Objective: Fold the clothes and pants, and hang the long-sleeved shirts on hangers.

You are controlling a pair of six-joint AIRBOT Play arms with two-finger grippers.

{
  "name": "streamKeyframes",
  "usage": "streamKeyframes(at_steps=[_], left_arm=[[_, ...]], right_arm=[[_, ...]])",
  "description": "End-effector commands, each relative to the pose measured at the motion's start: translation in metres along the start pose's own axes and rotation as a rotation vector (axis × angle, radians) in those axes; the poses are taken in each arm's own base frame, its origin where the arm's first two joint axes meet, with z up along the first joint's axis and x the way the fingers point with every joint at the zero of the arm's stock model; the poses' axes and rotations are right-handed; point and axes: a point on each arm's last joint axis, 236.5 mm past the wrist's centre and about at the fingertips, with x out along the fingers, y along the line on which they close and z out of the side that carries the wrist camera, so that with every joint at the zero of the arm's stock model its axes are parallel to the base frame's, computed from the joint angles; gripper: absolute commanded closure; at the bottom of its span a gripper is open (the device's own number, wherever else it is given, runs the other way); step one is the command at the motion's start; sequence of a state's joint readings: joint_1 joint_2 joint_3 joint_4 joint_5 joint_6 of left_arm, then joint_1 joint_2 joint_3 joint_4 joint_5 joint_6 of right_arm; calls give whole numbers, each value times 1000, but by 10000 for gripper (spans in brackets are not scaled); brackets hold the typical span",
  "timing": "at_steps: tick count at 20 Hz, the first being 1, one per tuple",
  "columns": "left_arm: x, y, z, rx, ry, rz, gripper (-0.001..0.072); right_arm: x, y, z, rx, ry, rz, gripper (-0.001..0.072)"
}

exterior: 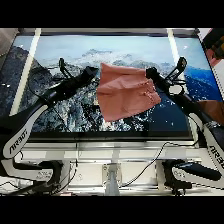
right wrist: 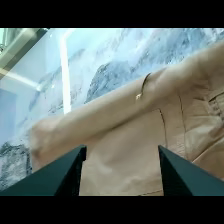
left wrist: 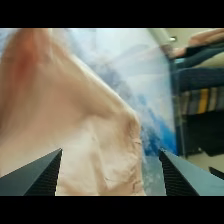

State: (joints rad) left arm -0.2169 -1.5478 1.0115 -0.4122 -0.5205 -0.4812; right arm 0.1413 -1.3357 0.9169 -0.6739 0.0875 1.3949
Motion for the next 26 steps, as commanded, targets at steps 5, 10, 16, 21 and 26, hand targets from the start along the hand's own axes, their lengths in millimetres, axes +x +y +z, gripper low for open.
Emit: streamKeyframes(at_steps=[5, 10, 16, 21, 26], left_arm=[[-27, 23, -27, 222, 237, 32, -8], [-32, 48, -76, 299, 417, 153, -9], [-20, 74, -90, 314, 436, 199, -9], [-5, 91, -105, 377, 436, 239, -8], [5, 91, -128, 392, 462, 242, 117]], right_arm=[[-26, -87, 41, -146, 183, -143, 188], [-49, -146, 7, -134, 463, -187, 191], [-27, -150, -33, -14, 610, -123, 190], [-21, -155, -24, -48, 567, -131, 191], [-21, -155, -23, -51, 565, -134, 191]])
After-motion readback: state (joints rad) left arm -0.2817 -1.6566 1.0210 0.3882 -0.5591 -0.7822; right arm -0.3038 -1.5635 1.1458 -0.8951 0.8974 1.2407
